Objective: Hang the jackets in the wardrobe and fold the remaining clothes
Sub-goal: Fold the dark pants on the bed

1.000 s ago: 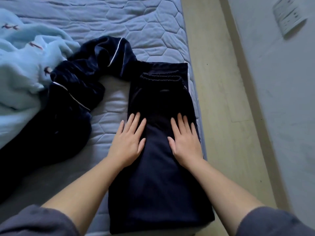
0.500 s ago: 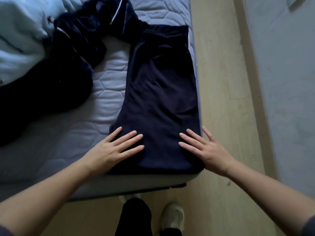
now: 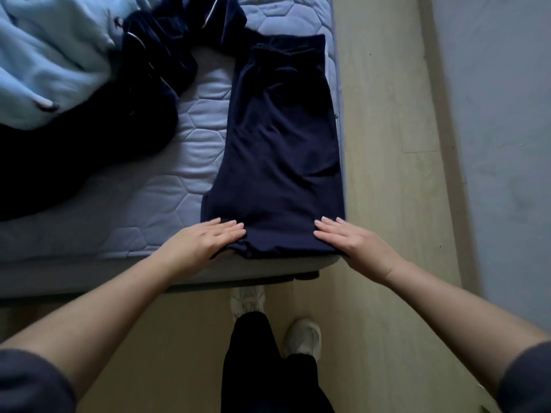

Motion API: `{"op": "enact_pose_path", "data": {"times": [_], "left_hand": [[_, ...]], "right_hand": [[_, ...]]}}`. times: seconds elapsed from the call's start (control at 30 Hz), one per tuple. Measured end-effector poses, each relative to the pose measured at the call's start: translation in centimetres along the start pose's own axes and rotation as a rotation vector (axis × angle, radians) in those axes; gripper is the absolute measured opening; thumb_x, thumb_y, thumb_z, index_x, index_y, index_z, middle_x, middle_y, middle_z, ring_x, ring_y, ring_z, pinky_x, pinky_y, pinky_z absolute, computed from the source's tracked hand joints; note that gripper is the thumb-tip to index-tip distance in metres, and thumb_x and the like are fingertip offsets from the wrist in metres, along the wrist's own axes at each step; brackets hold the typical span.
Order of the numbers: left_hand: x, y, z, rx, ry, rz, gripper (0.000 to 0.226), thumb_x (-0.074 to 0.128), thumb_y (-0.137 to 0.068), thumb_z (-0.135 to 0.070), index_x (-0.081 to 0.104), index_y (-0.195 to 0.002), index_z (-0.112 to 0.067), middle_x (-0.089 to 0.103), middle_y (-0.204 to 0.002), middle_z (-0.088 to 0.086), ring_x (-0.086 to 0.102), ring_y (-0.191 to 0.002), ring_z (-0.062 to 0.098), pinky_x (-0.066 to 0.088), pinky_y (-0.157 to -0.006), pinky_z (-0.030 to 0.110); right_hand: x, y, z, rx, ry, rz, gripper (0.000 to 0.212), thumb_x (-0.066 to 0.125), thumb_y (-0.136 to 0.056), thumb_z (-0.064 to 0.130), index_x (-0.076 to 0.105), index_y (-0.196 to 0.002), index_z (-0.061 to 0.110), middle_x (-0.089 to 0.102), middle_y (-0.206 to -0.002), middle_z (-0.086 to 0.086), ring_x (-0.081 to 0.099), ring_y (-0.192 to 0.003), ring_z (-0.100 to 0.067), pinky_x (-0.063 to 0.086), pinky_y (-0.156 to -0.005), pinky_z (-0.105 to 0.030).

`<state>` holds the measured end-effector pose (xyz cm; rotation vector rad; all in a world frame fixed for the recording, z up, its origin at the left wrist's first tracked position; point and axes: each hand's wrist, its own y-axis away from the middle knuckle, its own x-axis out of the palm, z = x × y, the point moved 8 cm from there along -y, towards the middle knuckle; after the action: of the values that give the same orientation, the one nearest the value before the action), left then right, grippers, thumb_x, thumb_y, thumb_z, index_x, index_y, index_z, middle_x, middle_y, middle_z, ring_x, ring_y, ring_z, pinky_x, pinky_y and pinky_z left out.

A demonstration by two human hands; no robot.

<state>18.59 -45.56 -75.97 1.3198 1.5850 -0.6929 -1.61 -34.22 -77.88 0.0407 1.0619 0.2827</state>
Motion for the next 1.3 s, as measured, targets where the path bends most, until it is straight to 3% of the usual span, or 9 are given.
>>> {"op": "enact_pose_path", "data": {"times": [0.17, 0.27, 0.37, 0.47, 0.67, 0.83, 1.13, 1.2, 1.3], "left_hand": [[1.0, 4.5, -3.1, -0.135, 0.264, 0.299, 0.05, 0.056, -0.092, -0.009, 0.049, -0.139, -0.025, 0.047, -0.143, -0.005, 0.049, -0.129, 0.014, 0.031, -0.11, 0.021], [0.4, 5.7, -4.1, -0.253, 0.357, 0.481, 0.04, 0.049, -0.097, -0.031, 0.048, -0.137, -0.038, 0.055, -0.136, -0.012, 0.053, -0.122, 0.009, 0.035, -0.098, 0.014], [-3.4, 3.0, -2.2, -0.366, 0.484, 0.439, 0.028, 0.052, -0.097, -0.032, 0.061, -0.124, -0.029, 0.066, -0.117, -0.012, 0.06, -0.104, 0.004, 0.038, -0.083, 0.01], [-7.1, -1.1, 2.1, -0.578, 0.741, 0.301, 0.015, 0.054, -0.097, -0.021, 0.067, -0.09, -0.025, 0.065, -0.079, -0.01, 0.056, -0.073, 0.005, 0.041, -0.064, 0.014], [-12.3, -11.5, 12.7, -0.801, 0.763, -0.092, 0.019, 0.057, -0.095, -0.028, 0.071, -0.09, -0.016, 0.067, -0.077, -0.003, 0.057, -0.071, 0.009, 0.044, -0.069, 0.028], [-10.6, -17.8, 20.5, -0.918, 0.614, -0.246, 0.029, 0.054, -0.095, -0.033, 0.071, -0.105, -0.013, 0.07, -0.104, 0.008, 0.061, -0.101, 0.024, 0.043, -0.087, 0.032], [-2.6, -22.0, 27.2, -1.009, 0.469, -0.372, 0.034, 0.051, -0.096, -0.035, 0.068, -0.103, -0.006, 0.067, -0.107, 0.015, 0.057, -0.103, 0.03, 0.033, -0.076, 0.028], [-2.4, -21.1, 28.0, -1.057, 0.563, -0.43, 0.036, 0.056, -0.091, -0.043, 0.069, -0.099, -0.01, 0.068, -0.101, 0.009, 0.059, -0.094, 0.025, 0.037, -0.075, 0.028], [-1.0, -18.5, 27.1, -1.154, 1.163, -0.332, 0.046, 0.067, -0.074, -0.062, 0.063, -0.093, -0.021, 0.061, -0.088, 0.0, 0.055, -0.072, 0.015, 0.041, -0.065, 0.027]], "right_hand": [[0.7, 5.0, 2.8, 0.101, -0.233, 0.291, 0.054, 0.051, -0.085, -0.013, 0.058, -0.132, 0.012, 0.046, -0.143, -0.004, 0.044, -0.134, -0.022, 0.027, -0.116, -0.027], [-0.2, 6.5, 4.0, 0.178, -0.311, 0.459, 0.049, 0.048, -0.089, -0.003, 0.059, -0.131, 0.019, 0.052, -0.141, 0.004, 0.046, -0.131, -0.009, 0.024, -0.109, -0.007], [-4.4, 4.4, 2.5, 0.358, -0.42, 0.327, 0.029, 0.057, -0.086, 0.0, 0.069, -0.108, 0.015, 0.071, -0.105, 0.004, 0.063, -0.102, -0.009, 0.043, -0.085, -0.016], [-8.9, 0.7, -1.5, 0.582, -0.579, 0.112, 0.016, 0.061, -0.08, -0.003, 0.063, -0.079, 0.013, 0.06, -0.074, 0.001, 0.055, -0.076, -0.014, 0.04, -0.065, -0.027], [-12.9, -8.2, -9.2, 0.898, -0.889, -0.315, 0.017, 0.055, -0.088, 0.002, 0.064, -0.1, 0.011, 0.067, -0.094, -0.004, 0.059, -0.083, -0.01, 0.05, -0.076, -0.024], [-11.2, -15.0, -14.7, 1.006, -0.798, -0.537, 0.008, 0.048, -0.093, 0.015, 0.055, -0.096, 0.013, 0.06, -0.09, 0.0, 0.056, -0.087, -0.019, 0.043, -0.077, -0.032], [-3.1, -19.9, -22.1, 1.152, -0.556, -0.536, 0.025, 0.043, -0.098, 0.023, 0.053, -0.111, 0.004, 0.061, -0.112, -0.015, 0.055, -0.099, -0.029, 0.033, -0.075, -0.03], [-2.5, -19.2, -22.3, 1.161, -0.675, -0.548, 0.028, 0.047, -0.097, 0.028, 0.054, -0.112, 0.006, 0.062, -0.111, -0.011, 0.056, -0.098, -0.026, 0.039, -0.079, -0.03], [-1.5, -16.6, -20.1, 1.158, -1.12, -0.496, 0.036, 0.054, -0.094, 0.042, 0.058, -0.113, 0.012, 0.066, -0.108, 0.0, 0.064, -0.095, -0.015, 0.047, -0.076, -0.027]]}}
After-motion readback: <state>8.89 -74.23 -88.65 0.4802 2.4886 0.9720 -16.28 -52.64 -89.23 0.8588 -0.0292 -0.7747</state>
